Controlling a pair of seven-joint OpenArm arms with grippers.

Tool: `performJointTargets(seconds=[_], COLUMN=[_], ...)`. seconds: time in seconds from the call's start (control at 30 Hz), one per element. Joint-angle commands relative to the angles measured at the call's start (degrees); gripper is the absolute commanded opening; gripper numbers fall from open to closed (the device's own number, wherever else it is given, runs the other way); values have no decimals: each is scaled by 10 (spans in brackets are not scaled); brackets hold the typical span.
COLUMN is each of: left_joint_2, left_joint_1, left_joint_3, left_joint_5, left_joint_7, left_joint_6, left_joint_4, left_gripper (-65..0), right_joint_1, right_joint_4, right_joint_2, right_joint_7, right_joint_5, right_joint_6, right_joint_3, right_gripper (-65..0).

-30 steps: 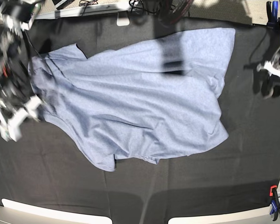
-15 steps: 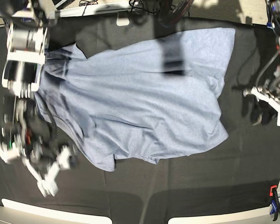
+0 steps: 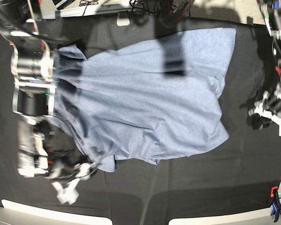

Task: Layout the t-shirt on the table in an organized manner, then fold the t-shirt properly
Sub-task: 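Grasp the shirt hem with the right gripper and pull it toward the robot's base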

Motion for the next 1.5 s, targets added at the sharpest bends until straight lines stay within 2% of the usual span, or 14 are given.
performJointTargets(seconds=[0.0,0.17,0.3,0.57,0.83,0.87,0.93,1.07,1.17,1.2,1.33,1.47], left_joint_2=[-10,-10,-10,-10,-10,-10,-10,-10,-10,-10,-10,-10], left_joint_1=[-18,-43,-46,-46,-46,-46,-46,-46,-46,-46,-46,-46], left_joint_3=[-3,-3,-3,-3,-3,-3,-3,-3,-3,-3,-3,-3], left_joint_5=[-6,-6,-6,-7,-7,-7,-7,-7,-7,-7,-7,-7], left_joint_7=[-11,-10,-14,-14,-14,-14,-14,-14,-15,-15,-17,-26], left_joint_6=[-2,-5,-29,-28,-28,-28,-28,-28,-28,-28,-28,-28], left_joint_4=[-4,-62,-87,-88,-88,-88,-88,-88,-88,-88,-88,-88], left_gripper=[-452,-452,-452,-452,-452,-452,-452,-452,-452,-452,-452,-452], right_joint_1=[32,58,79,93,90,90,90,89,92,92,94,93], right_joint_4=[-2,-77,-120,-167,-221,-225,-228,-228,-227,-225,-225,-225], right_joint_2=[1,-10,-14,-16,-40,-44,-51,-54,-49,-43,-12,26], right_joint_7=[27,63,69,129,146,148,150,167,194,198,201,209], right_joint_5=[-5,-39,-44,-76,-99,-110,-127,-164,-226,-242,-248,-248], right_joint_6=[1,0,-1,-5,-6,-6,-10,-10,-13,-24,-77,-106], right_joint_3=[2,1,1,1,1,2,1,2,2,2,2,2], right_gripper=[-334,-334,-334,-334,-336,-346,-416,-644,-650,-650,-650,-650])
